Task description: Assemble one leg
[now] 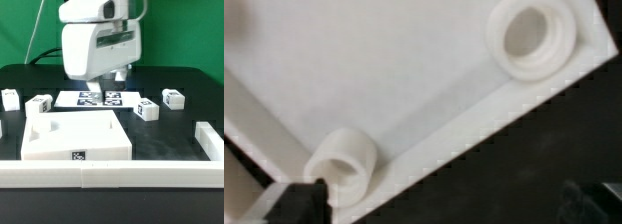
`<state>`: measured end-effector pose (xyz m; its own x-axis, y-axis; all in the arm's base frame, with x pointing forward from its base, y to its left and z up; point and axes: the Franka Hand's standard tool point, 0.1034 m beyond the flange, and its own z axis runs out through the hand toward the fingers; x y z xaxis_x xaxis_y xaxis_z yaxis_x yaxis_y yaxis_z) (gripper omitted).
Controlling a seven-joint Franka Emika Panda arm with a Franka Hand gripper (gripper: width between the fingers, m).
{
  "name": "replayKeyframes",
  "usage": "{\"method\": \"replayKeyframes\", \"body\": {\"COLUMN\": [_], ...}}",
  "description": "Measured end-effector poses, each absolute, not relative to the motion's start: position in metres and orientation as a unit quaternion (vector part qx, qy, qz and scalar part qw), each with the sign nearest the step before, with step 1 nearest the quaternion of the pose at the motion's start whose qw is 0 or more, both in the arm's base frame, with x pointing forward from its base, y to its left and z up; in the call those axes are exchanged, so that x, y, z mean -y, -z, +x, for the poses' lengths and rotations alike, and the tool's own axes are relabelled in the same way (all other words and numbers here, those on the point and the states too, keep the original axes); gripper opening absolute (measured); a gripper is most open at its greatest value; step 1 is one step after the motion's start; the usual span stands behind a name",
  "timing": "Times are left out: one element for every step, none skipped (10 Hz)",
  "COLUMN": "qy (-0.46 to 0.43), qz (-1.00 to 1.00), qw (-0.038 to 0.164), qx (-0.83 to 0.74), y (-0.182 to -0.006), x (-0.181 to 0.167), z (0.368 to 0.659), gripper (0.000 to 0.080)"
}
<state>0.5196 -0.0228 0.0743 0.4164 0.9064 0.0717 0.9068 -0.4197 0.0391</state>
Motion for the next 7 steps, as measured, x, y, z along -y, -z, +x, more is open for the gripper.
{"method": "replayKeyframes", "body": {"qy": [0.037,0.026,0.016,0.006,0.007,0.007,0.007], "qz": [-0.813,-0.781,-0.76,-0.747,-0.749,-0.749,-0.749], "qw": [-0.004,-0.012,-0.018,-0.021,-0.021,-0.021,-0.021], "qx": [0.58,0.624,0.649,0.664,0.662,0.662,0.662], "y": [-0.069,-0.067,-0.065,-0.062,-0.062,-0.062,-0.062], "x": [0.029,0.03,0.03,0.03,0.031,0.031,0.031], "z": [0.512,0.508,0.505,0.502,0.502,0.502,0.502], "gripper": [0.065,0.065,0.065,0.065,0.065,0.065,0.065]}}
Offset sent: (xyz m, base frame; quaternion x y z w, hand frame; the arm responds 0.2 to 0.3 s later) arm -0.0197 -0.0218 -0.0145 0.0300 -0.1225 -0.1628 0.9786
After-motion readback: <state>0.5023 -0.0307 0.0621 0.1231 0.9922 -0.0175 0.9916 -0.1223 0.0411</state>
